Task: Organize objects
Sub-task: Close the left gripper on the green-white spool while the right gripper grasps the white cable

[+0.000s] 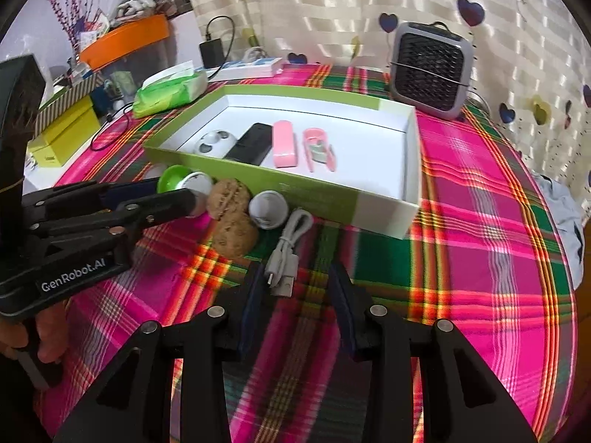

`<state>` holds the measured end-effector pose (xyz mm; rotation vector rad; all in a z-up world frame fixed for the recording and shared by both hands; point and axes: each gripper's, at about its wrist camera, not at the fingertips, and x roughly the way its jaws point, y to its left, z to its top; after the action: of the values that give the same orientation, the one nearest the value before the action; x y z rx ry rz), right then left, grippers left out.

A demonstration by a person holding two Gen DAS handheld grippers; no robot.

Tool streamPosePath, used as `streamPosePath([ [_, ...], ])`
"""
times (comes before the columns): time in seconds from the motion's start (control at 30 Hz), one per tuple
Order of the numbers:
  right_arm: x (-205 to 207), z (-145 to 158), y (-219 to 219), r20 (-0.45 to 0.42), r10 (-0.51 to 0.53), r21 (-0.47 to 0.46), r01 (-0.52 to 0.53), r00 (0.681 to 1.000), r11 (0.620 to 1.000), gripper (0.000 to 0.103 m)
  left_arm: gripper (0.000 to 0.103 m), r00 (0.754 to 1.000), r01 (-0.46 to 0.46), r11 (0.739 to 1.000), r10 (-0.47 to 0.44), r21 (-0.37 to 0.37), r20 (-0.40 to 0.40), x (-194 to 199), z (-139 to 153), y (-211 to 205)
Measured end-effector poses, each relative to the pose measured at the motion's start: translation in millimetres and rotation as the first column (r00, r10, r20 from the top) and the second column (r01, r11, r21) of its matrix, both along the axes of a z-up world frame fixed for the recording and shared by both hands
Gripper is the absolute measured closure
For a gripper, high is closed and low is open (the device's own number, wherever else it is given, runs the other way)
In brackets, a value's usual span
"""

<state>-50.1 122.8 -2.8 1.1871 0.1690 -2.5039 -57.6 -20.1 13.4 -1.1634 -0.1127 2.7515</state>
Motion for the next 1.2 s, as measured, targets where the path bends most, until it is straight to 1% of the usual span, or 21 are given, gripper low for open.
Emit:
streamPosePath([
  [0.13, -1, -1, -9, 0.0, 0.024, 0.032, -0.024, 1.0, 0.999, 0.065, 0.072, 1.0, -0.003, 1.0, 0.003, -0.011, 0.008, -2, -2, 1],
  [0.23, -4, -2, -11, -0.001, 0.033, 0.036, -0.033, 0.999, 0.999, 0.065, 0.072, 1.0, -0.003, 1.0, 0.003, -0.01, 0.016, -4, -3, 2],
  [0.27, -4, -2, -11, -0.001, 0.035, 0.035, -0.035, 0.999, 0.999, 0.069, 0.072, 1.0, -0.002, 1.0, 0.003, -0.009, 0.026, -6, -5, 2],
  [0.3, -3, -1, -11, -0.003, 0.04, 0.032, -0.04, 0.999, 0.999, 0.081, 0.072, 0.999, -0.003, 1.0, 0.003, -0.009, 0.032, -7, -6, 2],
  [0.33, -3, -1, -12, -0.003, 0.045, 0.032, -0.045, 0.999, 0.998, 0.083, 0.072, 0.999, -0.004, 1.0, 0.004, -0.012, 0.042, -8, -7, 3],
  [0.4, -2, -1, -14, -0.006, 0.051, 0.04, -0.051, 0.999, 0.998, 0.083, 0.072, 0.998, -0.001, 1.0, 0.002, -0.022, 0.066, -12, -11, 5],
  [0.63, 0, 0, -14, -0.014, 0.051, 0.034, -0.051, 0.999, 0.998, 0.084, 0.073, 0.998, 0.003, 1.0, -0.002, -0.017, 0.059, -11, -10, 5],
  [0.8, 2, 4, -11, -0.04, 0.037, 0.028, -0.036, 0.998, 0.999, 0.084, 0.073, 1.0, -0.002, 1.0, 0.003, -0.027, 0.024, -2, -4, 4],
  [1.0, 5, 7, -6, -0.063, 0.021, 0.014, -0.021, 0.998, 1.0, 0.084, 0.073, 1.0, 0.02, 0.999, -0.02, -0.028, -0.008, 6, 4, 8],
  [1.2, 8, 11, -3, -0.088, 0.007, -0.003, -0.008, 0.996, 1.0, 0.084, 0.073, 0.999, 0.027, 1.0, -0.028, -0.011, -0.042, 12, 12, 7],
])
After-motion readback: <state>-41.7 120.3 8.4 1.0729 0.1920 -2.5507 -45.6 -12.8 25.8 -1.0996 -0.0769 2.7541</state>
